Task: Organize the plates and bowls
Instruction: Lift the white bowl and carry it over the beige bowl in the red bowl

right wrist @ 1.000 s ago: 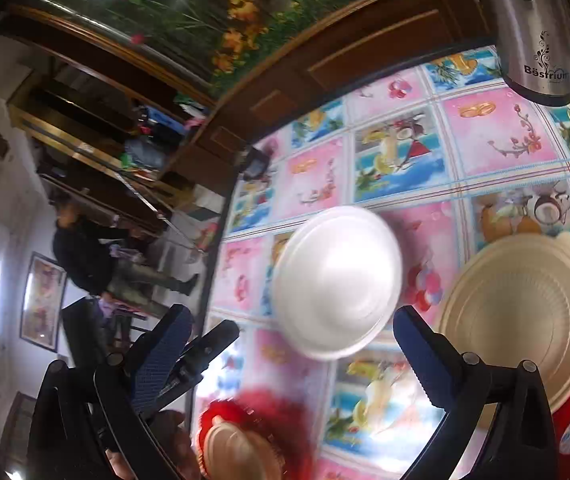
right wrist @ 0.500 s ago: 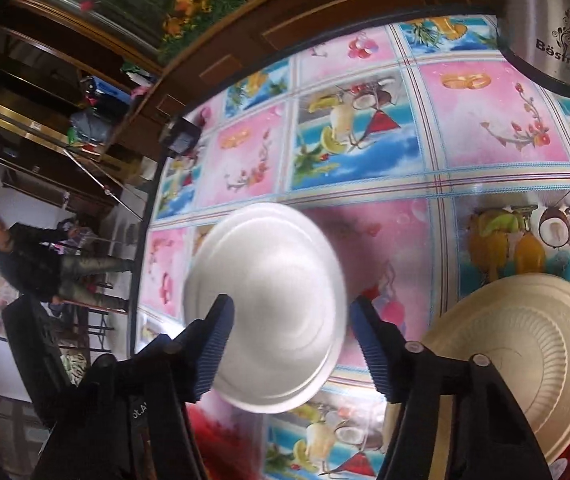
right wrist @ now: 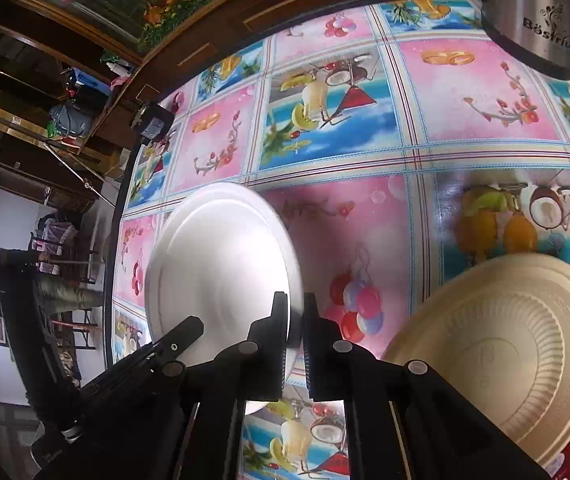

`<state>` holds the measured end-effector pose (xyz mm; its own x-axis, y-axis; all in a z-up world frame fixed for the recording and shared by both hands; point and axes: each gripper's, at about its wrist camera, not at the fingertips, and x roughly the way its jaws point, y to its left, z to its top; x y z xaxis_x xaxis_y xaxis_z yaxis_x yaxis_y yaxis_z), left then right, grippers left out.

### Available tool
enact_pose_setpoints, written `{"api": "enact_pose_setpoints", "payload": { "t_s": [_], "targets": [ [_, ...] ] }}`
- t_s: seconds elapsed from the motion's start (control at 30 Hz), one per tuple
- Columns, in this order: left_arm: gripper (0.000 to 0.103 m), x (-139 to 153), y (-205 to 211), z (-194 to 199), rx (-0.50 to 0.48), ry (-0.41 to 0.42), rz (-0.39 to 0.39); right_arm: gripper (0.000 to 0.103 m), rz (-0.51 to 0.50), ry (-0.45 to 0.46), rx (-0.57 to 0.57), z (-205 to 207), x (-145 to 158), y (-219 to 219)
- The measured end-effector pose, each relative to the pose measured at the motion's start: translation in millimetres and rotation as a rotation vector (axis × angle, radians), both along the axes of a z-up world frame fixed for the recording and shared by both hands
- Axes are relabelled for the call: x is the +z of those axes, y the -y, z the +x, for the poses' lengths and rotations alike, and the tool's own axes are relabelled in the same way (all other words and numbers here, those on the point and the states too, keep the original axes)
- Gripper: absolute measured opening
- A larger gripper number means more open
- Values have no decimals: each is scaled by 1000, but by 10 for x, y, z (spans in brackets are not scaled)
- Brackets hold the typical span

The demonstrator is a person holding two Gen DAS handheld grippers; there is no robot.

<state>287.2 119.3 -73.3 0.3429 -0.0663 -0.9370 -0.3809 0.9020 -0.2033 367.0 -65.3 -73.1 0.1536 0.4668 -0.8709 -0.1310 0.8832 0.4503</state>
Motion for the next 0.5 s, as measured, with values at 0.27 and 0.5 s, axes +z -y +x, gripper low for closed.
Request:
{"api": "enact_pose_setpoints", "payload": {
  "t_s": [0.27, 0.5],
  "targets": [
    [12, 329, -11, -347, -11, 64, 11, 7, 19, 53, -1, -303, 286, 13],
    [12, 566, 96, -818, -27, 144, 40, 7, 37, 121, -9, -811, 571, 92]
  ]
}}
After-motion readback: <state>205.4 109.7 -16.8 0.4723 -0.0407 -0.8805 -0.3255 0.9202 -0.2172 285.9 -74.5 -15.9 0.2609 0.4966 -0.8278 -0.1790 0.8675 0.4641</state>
